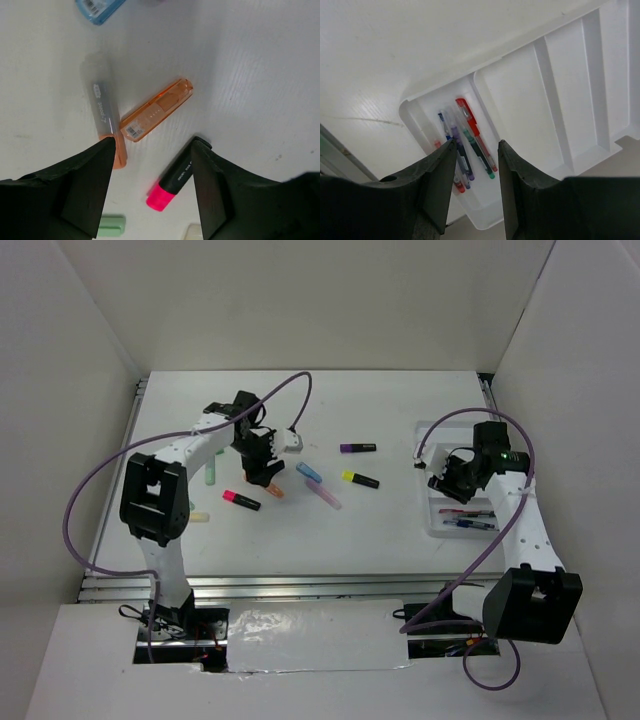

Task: Sort the stationery into containers
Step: Grab a piece of stationery with the left arm, then pass the stationery from the left arm to the right

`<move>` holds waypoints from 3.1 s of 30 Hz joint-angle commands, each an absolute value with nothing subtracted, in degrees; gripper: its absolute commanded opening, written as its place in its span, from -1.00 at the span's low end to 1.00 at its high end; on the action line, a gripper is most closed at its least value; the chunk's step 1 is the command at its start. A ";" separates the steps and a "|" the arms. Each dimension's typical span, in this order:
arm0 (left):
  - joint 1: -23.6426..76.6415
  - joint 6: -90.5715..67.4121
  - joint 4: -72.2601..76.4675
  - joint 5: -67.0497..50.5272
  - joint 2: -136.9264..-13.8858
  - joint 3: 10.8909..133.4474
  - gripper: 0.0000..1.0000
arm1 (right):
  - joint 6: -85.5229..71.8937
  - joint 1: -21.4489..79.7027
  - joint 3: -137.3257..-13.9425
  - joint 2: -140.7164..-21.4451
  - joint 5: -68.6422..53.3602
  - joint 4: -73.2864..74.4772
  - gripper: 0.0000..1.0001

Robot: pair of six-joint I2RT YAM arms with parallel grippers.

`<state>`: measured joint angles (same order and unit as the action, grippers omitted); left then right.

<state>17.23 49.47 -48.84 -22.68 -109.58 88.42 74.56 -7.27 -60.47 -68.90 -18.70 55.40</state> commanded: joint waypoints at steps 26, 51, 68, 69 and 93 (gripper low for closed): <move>18.72 68.64 -48.61 -25.05 -119.62 86.41 0.11 | 63.73 -9.49 -69.95 -66.97 -34.45 63.46 0.00; 33.21 26.91 -21.12 -32.79 -92.47 72.52 -0.91 | -10.80 1.30 -59.42 -68.36 -61.61 20.85 0.49; 40.34 17.76 -20.22 -30.41 -89.47 77.43 -0.93 | -22.50 14.15 -55.55 -74.88 -56.52 11.16 0.48; 40.43 17.58 -20.21 -30.41 -89.39 77.52 -0.93 | -22.41 14.32 -55.46 -75.06 -56.17 11.16 0.47; 41.48 16.70 -19.95 -25.59 -89.82 78.49 -0.41 | -17.23 15.92 -57.21 -79.63 -57.66 18.00 -0.75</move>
